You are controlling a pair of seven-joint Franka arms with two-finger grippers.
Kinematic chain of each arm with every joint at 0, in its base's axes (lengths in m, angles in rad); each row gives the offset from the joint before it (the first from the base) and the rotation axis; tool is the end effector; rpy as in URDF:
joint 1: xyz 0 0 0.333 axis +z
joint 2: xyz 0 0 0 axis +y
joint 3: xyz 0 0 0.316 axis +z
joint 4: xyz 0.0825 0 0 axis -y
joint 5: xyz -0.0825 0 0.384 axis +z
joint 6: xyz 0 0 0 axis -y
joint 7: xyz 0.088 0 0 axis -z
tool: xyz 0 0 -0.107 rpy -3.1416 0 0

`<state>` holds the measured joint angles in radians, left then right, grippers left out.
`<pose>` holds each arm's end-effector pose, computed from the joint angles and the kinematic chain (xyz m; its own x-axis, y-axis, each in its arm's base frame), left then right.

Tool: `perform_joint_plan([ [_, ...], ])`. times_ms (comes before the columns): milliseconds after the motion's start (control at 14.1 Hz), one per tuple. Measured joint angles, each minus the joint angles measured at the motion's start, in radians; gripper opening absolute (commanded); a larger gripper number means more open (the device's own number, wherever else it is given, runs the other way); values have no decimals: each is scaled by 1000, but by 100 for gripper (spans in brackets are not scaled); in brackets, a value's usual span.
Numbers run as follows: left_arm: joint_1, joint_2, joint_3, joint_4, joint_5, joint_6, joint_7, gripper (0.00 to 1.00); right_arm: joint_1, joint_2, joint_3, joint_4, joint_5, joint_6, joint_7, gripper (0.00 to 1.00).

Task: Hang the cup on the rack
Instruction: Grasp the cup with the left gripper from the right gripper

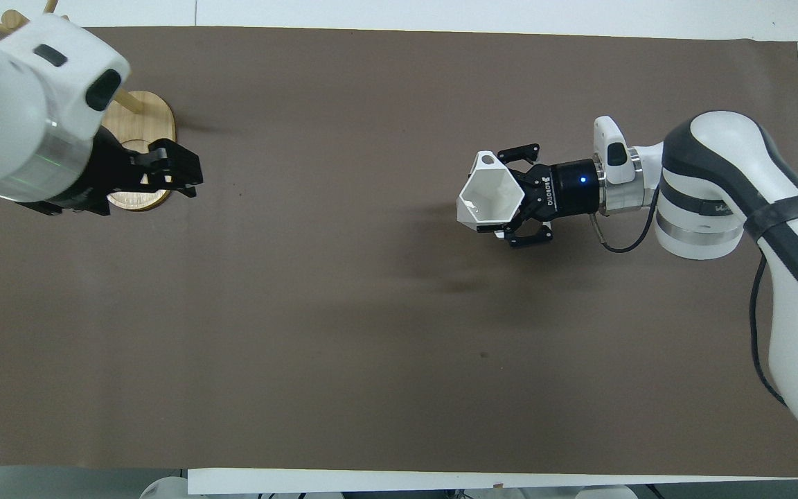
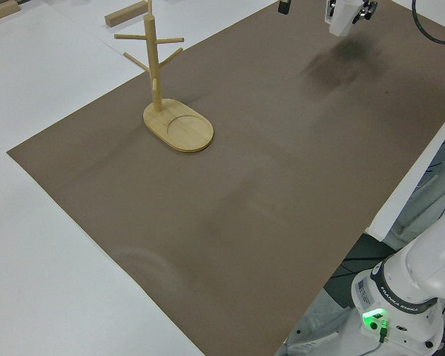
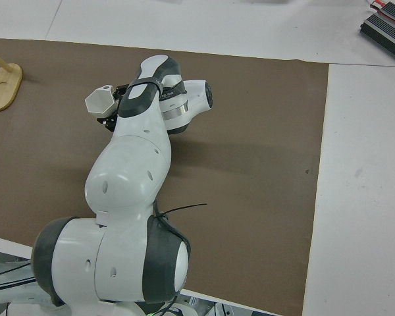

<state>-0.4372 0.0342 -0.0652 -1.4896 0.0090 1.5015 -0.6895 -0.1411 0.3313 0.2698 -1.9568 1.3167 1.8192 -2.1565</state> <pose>0.4903 -0.2674 0.6375 0.9823 0.1866 -0.0128 0.1864 -0.9823 -0.0193 0.5820 0.1468 0.3393 0.0633 0.2676 0.9614 0.9947 0.0618 -0.0827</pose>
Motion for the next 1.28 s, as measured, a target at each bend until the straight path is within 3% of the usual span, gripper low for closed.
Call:
perform_joint_plan([
  [284, -137, 53, -2, -4, -20, 76, -325, 100, 100, -78, 0, -2, 47, 126, 79, 38],
  [497, -187, 137, -1, 52, -32, 106, -461, 100, 133, -83, -1, -9, 83, 163, 82, 38],
  [995, -279, 357, 1, 282, -34, 124, -599, 99, 186, -82, -1, -15, 117, 232, 82, 38],
  [1279, -284, 378, 1, 312, -34, 129, -603, 89, 187, -82, -3, -16, 117, 233, 82, 38],
])
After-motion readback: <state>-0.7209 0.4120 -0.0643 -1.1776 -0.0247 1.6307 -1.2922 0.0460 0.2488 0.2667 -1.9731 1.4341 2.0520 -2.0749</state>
